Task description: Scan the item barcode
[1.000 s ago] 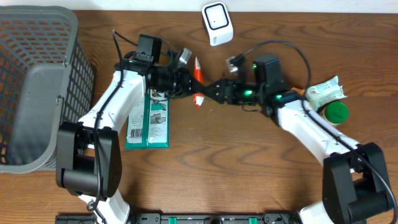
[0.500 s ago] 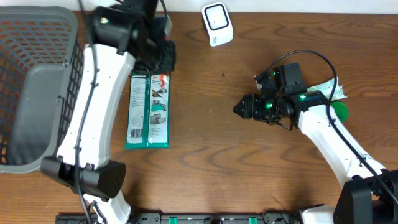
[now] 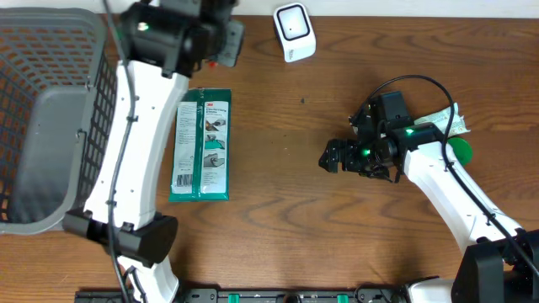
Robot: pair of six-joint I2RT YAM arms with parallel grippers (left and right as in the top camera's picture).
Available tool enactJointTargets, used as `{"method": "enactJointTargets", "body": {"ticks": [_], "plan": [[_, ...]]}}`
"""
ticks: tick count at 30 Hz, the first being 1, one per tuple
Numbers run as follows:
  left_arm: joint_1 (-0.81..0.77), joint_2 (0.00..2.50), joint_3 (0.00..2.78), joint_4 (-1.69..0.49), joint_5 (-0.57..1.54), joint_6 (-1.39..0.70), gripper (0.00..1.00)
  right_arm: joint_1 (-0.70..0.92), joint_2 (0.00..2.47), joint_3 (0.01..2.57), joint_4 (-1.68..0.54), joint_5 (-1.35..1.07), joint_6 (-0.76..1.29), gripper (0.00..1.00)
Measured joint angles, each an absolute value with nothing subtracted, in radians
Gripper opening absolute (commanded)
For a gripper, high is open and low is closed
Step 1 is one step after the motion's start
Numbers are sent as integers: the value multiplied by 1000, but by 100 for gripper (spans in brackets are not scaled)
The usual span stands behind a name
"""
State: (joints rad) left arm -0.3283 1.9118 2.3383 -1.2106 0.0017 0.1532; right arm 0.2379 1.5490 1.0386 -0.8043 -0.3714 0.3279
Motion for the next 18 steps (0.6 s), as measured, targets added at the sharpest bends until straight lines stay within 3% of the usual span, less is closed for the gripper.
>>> {"method": "enactJointTargets", "body": {"ticks": [2, 4, 12, 15, 17, 18], "plan": [[-339, 1928, 2338, -1208, 4, 175, 17, 238, 1549, 1039, -804, -369, 328, 99], [-344, 1939, 2336, -1232, 12, 184, 7, 238, 1549, 1039, -804, -369, 328, 99], [-344, 1942, 2331, -1247, 64, 204, 7, 238, 1549, 1039, -804, -366, 328, 99], [-344, 1942, 2331, -1284, 45, 215, 17, 238, 1549, 1039, -804, -366, 328, 99], [-344, 1942, 2320, -1302, 44, 221, 34, 238, 1549, 1039, -804, -366, 328, 99], [-344, 1942, 2307, -1309, 46, 221, 38, 238, 1549, 1039, -804, -366, 328, 99]]}}
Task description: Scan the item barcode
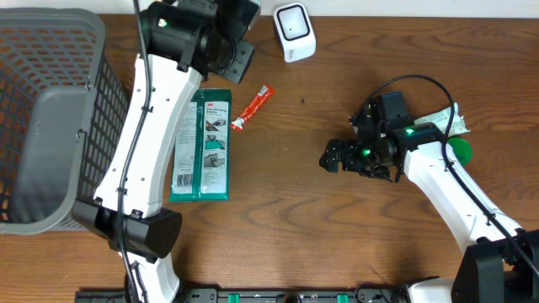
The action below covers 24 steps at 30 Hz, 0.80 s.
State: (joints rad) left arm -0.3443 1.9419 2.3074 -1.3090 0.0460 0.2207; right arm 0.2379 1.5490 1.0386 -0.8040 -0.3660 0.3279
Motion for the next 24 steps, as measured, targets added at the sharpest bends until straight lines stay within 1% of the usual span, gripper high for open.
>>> {"method": "enactJointTargets", "body": {"ticks": [2, 5, 9, 14, 19, 24], "plan": [[-344, 1949, 2258, -1316, 50, 222, 43, 238, 1549, 1039, -804, -366, 328, 99], [-344, 1978, 2191, -1320, 56, 225, 49, 238, 1549, 1039, -804, -366, 328, 99], [-345, 2044, 2085, -1308, 65, 230, 49, 238, 1549, 1039, -804, -366, 328, 99], [-345, 2105, 1987, -1232, 124, 237, 49, 238, 1549, 1039, -804, -366, 328, 99], [-352, 2151, 1925, -1135, 168, 246, 49, 238, 1549, 1039, -804, -366, 328, 99], [-360, 2222, 1895, -1085, 184, 253, 49, 238, 1549, 1039, -804, -366, 328, 99]]}}
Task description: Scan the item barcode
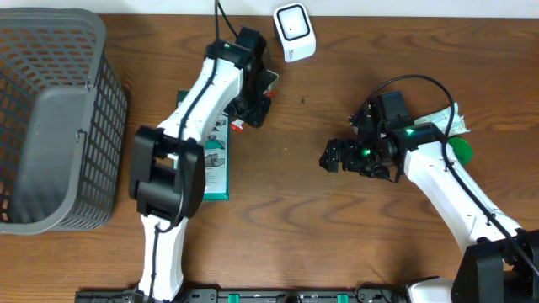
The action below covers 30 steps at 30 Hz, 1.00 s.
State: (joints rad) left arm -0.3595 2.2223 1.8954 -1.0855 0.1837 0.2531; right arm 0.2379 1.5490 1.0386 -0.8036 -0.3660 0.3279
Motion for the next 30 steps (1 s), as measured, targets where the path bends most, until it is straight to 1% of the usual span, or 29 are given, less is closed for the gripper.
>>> {"method": "enactJointTargets", "body": {"ticks": [3, 5, 9, 13, 14, 18, 24, 30], "plan": [[-362, 2271, 1890, -1055, 186, 259, 48, 238, 1549, 1039, -804, -366, 328, 99], [-363, 2300, 1890, -1030, 186, 260, 45, 238, 1549, 1039, -804, -366, 328, 99], [-364, 2333, 1890, -982, 185, 263, 43, 238, 1549, 1039, -804, -366, 328, 99], [-364, 2336, 1889, -950, 186, 262, 29, 238, 1549, 1039, -804, -366, 328, 99], [-364, 2336, 1889, -945, 184, 263, 28, 238, 1549, 1039, -804, -366, 328, 99], [-364, 2336, 1889, -943, 176, 264, 28, 238, 1549, 1039, -804, -366, 328, 99], [-365, 2333, 1889, -946, 152, 263, 37, 238, 1549, 1039, -804, -366, 328, 99], [-365, 2330, 1889, -928, 119, 263, 38, 238, 1549, 1039, -804, -366, 328, 99]]}}
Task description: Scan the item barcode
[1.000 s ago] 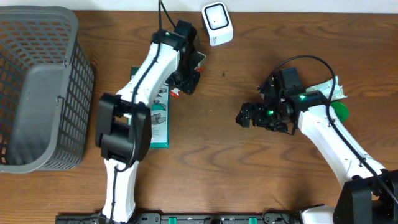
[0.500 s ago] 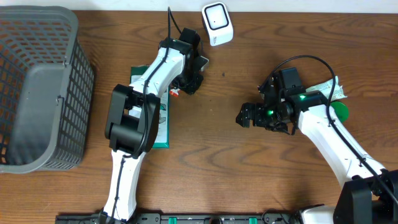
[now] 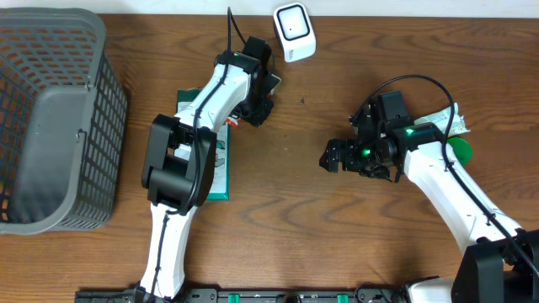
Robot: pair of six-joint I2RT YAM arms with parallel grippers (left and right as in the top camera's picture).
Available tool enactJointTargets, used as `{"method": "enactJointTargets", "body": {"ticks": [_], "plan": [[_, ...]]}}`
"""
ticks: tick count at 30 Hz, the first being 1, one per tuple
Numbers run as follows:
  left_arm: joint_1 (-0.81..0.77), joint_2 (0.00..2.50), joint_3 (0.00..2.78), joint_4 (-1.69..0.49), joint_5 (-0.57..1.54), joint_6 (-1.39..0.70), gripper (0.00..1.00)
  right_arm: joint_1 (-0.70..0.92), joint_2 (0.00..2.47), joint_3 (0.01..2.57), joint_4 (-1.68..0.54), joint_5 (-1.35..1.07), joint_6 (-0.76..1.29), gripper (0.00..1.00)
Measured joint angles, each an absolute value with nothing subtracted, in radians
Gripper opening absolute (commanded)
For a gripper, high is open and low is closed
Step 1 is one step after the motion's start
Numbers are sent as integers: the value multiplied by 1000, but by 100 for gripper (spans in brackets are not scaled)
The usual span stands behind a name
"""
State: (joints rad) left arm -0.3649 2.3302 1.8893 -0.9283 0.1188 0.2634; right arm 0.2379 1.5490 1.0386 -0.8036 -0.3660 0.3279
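Observation:
A small red sachet point(image 3: 233, 121) lies on the table beside the green package point(image 3: 210, 172); only its lower-left end shows. My left gripper point(image 3: 259, 103) is low over the rest of it, and its jaws are hidden under the wrist, so whether it has hold of the sachet does not show. The white barcode scanner point(image 3: 294, 32) stands at the back edge, just right of and beyond that gripper. My right gripper point(image 3: 330, 157) rests right of centre, pointing left, open, with nothing in it.
A grey wire basket point(image 3: 50, 118) fills the left side. My left forearm crosses the green package. A white tube point(image 3: 449, 124) and a green round object point(image 3: 461, 150) lie at the far right, behind the right arm.
The left wrist has shifted slightly up and right over the sachet, covering more of it. Only the sachet's lower-left tip still shows. The right arm has not moved.
At first the left gripper was up at the back left, near the basket, with a red object by it. Then the red sachet lay bare on the table right of the green package. Then the left gripper was down over the sachet, and it stays there now.

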Motion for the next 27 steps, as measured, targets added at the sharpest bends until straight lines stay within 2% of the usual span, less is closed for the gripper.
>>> {"method": "enactJointTargets", "body": {"ticks": [16, 25, 27], "plan": [[-365, 2260, 1887, -823, 112, 213, 38, 238, 1549, 1039, -804, -366, 328, 99], [-365, 2260, 1718, -704, 64, 213, 38, 238, 1549, 1039, -804, -366, 328, 99], [-366, 2251, 1695, -670, 37, 213, 35, 238, 1549, 1039, -804, -366, 328, 99]]}}
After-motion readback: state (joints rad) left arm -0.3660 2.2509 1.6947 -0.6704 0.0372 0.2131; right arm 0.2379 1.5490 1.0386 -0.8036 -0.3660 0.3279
